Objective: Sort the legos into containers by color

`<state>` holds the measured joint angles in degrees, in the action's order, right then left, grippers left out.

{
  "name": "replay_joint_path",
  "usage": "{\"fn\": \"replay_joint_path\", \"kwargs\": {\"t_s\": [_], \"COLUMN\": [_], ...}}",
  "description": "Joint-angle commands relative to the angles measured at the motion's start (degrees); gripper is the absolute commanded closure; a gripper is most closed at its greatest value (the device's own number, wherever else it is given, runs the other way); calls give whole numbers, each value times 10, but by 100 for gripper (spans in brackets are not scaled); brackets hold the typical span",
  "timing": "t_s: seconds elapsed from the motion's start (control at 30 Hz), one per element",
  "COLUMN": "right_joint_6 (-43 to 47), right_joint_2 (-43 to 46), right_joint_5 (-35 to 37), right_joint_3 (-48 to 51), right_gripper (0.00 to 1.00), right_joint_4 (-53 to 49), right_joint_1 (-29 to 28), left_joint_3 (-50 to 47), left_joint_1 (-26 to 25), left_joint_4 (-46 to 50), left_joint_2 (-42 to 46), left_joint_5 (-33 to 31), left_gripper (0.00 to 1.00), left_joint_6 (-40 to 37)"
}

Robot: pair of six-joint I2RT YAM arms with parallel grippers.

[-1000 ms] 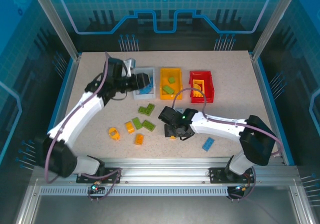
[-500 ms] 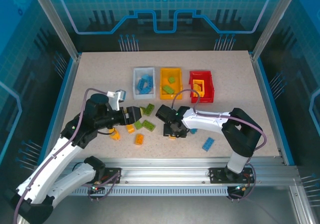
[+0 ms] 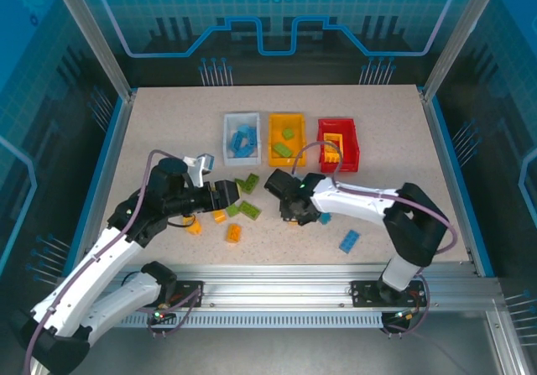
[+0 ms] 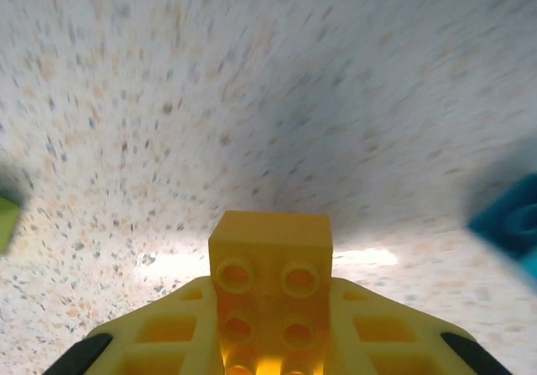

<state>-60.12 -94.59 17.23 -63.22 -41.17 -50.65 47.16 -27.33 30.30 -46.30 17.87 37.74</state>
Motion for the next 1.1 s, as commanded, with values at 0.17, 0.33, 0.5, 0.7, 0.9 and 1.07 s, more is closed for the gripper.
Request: {"fn": "replay_joint_path", "kwargs": {"t_s": [0.17, 0.33, 0.5, 0.7, 0.9, 1.07], "right_joint_6": [207, 308, 346, 362, 363, 365], "right_joint_2": [61, -51, -191, -318, -325, -261], "right_joint_5": [77, 84, 84, 66, 62, 57], "right_joint_3": [-100, -233, -381, -513, -529, -497], "right_gripper": [77, 78, 77, 75, 50, 42], "right_joint_4": [-58, -60, -89, -128, -134, -119], "right_joint_1": [209, 302, 344, 362, 363, 355], "left_joint_3": [66, 110, 146, 163, 160, 149], "left_joint_1": [-49, -85, -113, -139, -154, -161], "left_joint_4": [-103, -149, -183, -191, -165, -146], "left_joint_2": [-102, -177, -238, -273, -264, -244], "left_joint_5": [-1, -46, -74, -97, -132, -150], "left_gripper": [39, 39, 40, 40, 40, 40], "left_joint_6": [22, 21, 21, 19, 20, 26]}}
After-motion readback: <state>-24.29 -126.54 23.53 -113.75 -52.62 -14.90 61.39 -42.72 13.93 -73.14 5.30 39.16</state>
